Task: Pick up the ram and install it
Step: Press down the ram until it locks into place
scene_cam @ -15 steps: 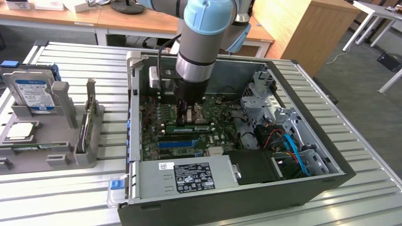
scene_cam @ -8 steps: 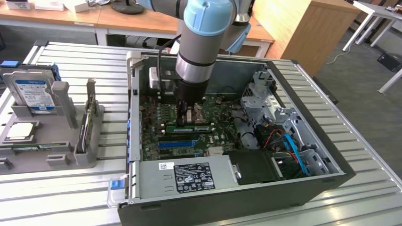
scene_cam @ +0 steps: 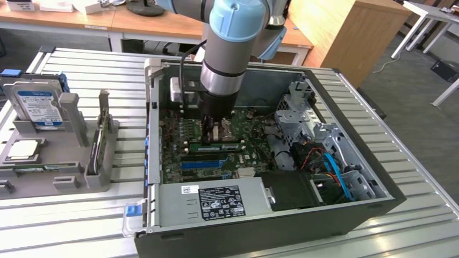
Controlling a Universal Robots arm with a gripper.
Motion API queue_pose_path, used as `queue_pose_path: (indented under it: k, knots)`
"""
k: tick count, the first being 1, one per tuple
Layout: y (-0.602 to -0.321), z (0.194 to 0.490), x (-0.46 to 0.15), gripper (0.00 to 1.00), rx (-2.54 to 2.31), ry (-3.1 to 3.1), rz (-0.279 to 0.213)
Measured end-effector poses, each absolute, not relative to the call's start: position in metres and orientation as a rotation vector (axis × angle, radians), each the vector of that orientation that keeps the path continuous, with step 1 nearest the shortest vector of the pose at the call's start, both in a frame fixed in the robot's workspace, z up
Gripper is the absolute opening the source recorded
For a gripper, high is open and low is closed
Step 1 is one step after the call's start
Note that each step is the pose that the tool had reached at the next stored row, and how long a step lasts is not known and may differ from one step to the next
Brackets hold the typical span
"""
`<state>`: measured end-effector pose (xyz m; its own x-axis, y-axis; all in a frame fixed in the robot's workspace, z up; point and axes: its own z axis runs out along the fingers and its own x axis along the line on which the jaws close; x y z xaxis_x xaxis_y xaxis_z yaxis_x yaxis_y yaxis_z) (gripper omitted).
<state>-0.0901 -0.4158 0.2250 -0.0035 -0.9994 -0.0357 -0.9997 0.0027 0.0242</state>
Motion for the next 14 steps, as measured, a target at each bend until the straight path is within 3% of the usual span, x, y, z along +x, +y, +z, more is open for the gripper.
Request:
queue_pose_path:
  k: [14]
  knots:
    - [-0.4157, 0.2229, -0.0901, 0.11, -2.211, 2.218, 0.066]
